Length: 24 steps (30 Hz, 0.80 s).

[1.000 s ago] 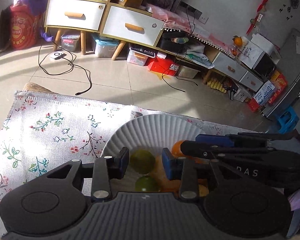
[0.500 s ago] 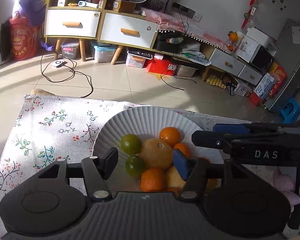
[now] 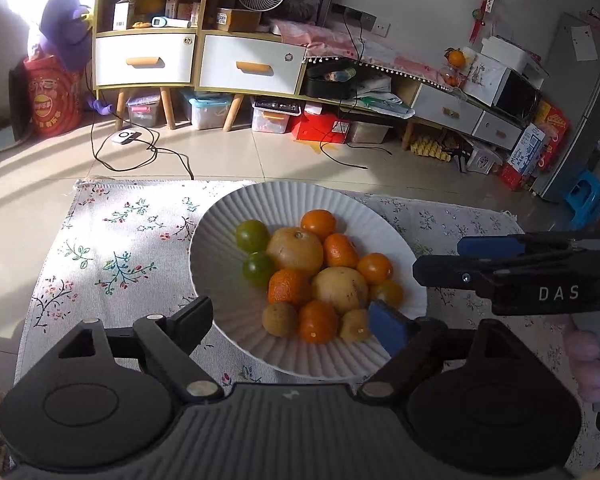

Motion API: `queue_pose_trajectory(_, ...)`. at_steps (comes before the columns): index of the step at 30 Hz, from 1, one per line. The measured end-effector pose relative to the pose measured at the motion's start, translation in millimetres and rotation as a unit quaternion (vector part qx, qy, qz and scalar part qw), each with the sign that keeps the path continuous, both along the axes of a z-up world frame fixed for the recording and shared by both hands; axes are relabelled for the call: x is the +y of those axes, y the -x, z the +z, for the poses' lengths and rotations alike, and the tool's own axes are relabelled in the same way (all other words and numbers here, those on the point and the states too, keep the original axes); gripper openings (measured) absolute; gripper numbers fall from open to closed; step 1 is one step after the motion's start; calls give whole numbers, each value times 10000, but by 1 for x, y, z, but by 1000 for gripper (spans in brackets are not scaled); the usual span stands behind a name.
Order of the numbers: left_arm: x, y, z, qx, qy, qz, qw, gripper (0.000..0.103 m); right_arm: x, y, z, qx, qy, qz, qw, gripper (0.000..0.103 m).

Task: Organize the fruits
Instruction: 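Withdraw both tools from the plate back toward the two brown fruits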

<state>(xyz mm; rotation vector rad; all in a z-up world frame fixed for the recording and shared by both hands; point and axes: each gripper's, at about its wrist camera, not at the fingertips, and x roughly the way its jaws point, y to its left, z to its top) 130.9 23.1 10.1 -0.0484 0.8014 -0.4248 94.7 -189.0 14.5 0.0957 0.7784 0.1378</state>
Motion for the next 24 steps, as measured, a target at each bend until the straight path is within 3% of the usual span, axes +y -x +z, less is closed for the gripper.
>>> queue_pose_trajectory(11, 4, 34, -7, -9, -355, 26, 9994, 92, 7, 41, 0, -136, 334, -11, 9993, 90)
queue_pose_trajectory(24, 4, 57, -19, -111, -603, 100, 9981, 92, 14, 74, -15, -281, 497, -41, 9984, 97)
